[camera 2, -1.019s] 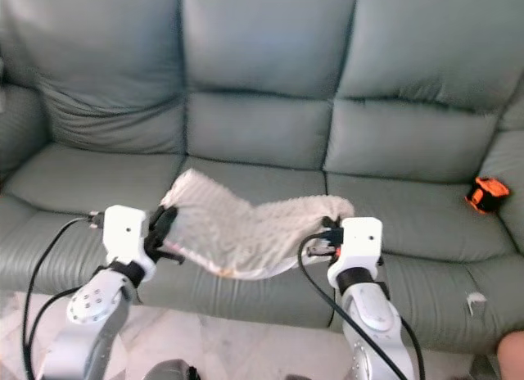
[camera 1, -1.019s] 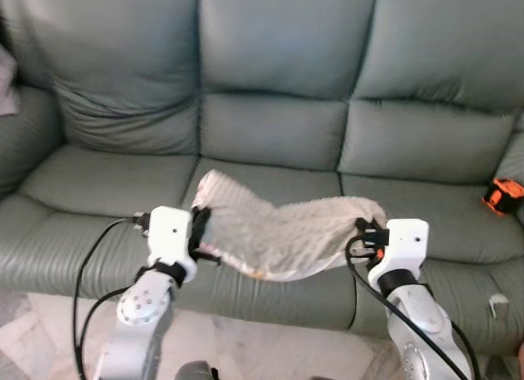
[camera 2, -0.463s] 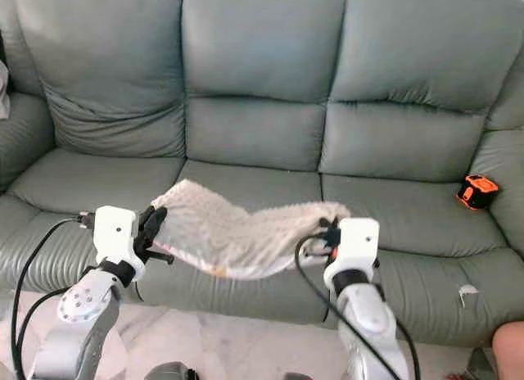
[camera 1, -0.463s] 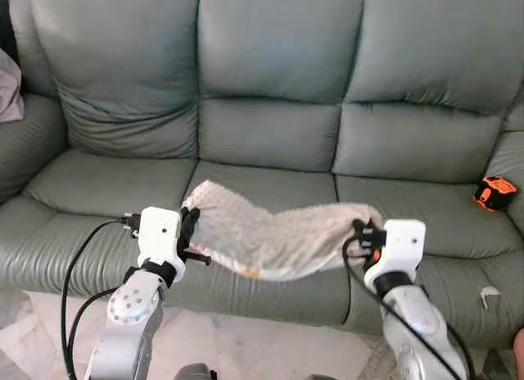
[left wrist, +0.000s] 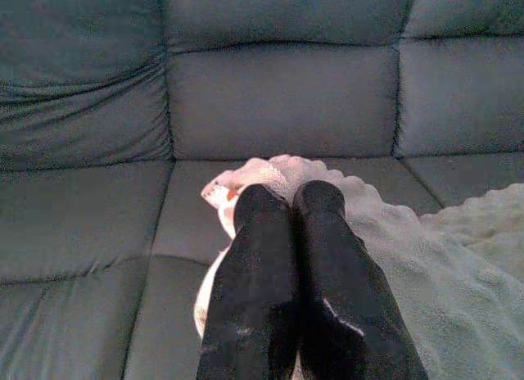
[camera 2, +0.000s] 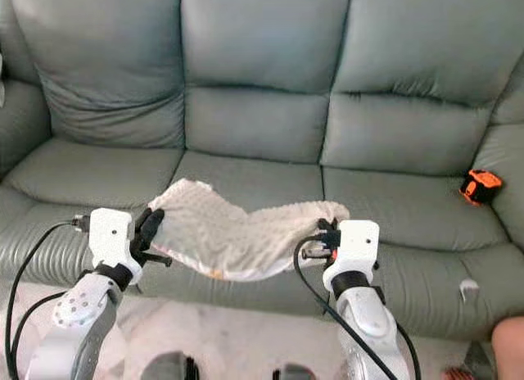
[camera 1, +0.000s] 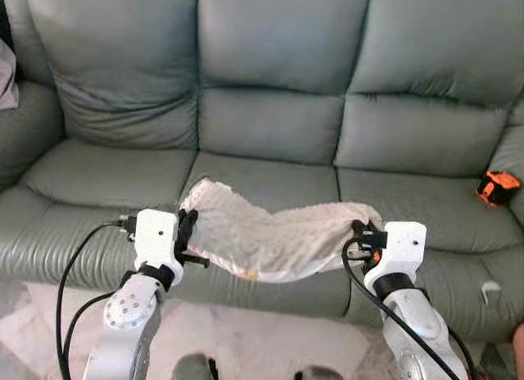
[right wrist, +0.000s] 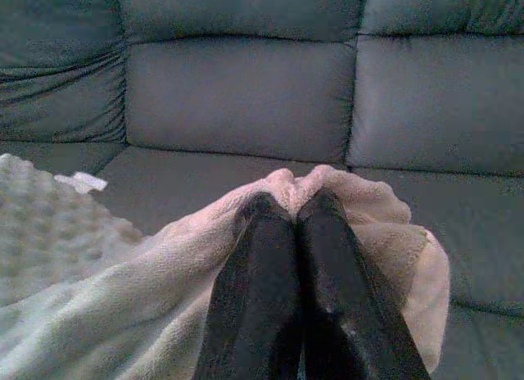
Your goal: Move the pillow to the sofa
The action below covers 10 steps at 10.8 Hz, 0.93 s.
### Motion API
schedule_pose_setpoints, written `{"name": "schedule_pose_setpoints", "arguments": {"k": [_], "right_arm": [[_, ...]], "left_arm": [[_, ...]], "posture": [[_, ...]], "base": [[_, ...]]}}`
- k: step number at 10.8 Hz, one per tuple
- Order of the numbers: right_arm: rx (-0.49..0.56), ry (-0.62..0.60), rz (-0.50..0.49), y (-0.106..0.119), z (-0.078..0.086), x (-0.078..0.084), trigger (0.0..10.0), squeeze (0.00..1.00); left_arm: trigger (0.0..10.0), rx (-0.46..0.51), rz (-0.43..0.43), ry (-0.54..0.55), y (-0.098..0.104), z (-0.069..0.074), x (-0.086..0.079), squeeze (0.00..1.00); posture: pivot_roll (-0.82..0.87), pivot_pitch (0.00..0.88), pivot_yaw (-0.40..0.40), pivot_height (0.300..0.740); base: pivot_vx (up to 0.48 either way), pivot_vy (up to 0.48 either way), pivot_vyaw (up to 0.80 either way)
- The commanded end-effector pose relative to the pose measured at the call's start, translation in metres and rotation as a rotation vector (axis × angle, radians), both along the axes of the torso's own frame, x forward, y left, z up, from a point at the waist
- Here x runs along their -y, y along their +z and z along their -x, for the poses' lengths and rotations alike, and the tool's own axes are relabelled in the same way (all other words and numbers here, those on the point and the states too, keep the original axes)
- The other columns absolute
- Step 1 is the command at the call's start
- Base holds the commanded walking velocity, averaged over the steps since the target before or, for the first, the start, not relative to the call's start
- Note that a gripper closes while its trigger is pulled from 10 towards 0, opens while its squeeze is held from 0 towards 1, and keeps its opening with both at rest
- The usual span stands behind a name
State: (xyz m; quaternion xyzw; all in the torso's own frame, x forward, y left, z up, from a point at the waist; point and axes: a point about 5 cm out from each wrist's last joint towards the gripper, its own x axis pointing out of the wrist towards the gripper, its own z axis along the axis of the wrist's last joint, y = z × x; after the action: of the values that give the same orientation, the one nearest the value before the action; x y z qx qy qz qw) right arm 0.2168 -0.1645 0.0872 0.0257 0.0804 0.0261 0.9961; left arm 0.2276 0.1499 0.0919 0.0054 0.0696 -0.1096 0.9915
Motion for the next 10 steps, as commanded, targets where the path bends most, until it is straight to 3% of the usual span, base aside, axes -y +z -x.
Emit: {"name": "schedule_pose_setpoints", "arguments": {"k": [1, 10], "right_arm": [[0.024, 0.008, -0.011, 0.006, -0.002, -0.003, 10.0, 0.0], [0.035, -0.007, -0.015, 0.009, -0.008, -0.002, 10.0, 0.0]], "left_arm": [[10.0, 0.024, 0.0, 0.008, 0.007, -0.001, -0.001, 0.0], [10.0, 0.06, 0.043, -0.022, 0.019, -0.007, 0.008, 0.0]], "posture": [[-0.01, 0.039, -0.008, 0.655], [-0.01, 0.058, -0.004, 0.645]], "base": [[0.0, 0.0, 0.0], [0.0, 0.0, 0.0]]}}
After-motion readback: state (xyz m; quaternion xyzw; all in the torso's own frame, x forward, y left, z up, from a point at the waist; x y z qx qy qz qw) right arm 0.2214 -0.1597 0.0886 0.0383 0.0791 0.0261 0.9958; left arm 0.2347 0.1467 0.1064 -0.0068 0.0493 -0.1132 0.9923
